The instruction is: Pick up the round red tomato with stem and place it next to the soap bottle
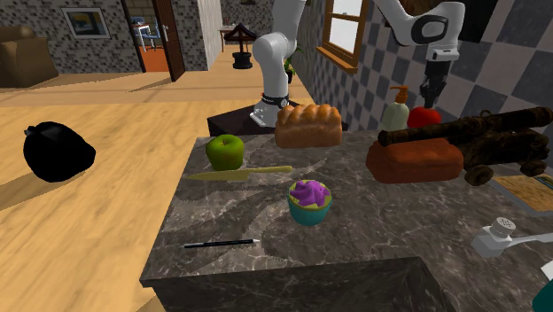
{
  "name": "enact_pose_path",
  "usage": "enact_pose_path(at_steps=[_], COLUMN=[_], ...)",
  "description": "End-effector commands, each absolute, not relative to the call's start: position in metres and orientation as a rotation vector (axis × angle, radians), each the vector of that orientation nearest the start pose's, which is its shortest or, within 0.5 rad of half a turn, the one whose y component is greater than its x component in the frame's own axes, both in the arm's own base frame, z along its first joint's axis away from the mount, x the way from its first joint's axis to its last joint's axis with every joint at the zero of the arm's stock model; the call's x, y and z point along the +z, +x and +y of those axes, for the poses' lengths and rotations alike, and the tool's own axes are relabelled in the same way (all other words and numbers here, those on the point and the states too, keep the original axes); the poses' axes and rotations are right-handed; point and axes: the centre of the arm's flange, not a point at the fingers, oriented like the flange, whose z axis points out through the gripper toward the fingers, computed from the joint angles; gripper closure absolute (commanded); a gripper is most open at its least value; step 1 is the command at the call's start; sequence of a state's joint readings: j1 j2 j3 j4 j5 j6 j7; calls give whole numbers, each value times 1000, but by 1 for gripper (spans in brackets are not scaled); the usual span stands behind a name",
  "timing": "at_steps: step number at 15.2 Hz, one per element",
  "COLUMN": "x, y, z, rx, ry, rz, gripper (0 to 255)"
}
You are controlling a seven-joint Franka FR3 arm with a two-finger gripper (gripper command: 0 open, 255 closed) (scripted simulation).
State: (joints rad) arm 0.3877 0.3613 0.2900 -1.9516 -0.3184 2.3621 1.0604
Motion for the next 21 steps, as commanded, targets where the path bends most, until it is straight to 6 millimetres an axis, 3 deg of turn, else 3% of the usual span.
enact_pose_path(at_steps=[1,8,9,14,18,21], x=[302,302,302,302,351,351], y=[491,492,492,492,484,484], z=[381,381,381,381,383,383], rx=[-232,-232,-232,-232,-232,-232], ry=[-3148,-3148,-3148,-3148,-3148,-3148], rz=[291,291,291,291,291,291], gripper=[255,255,0,0,0,0])
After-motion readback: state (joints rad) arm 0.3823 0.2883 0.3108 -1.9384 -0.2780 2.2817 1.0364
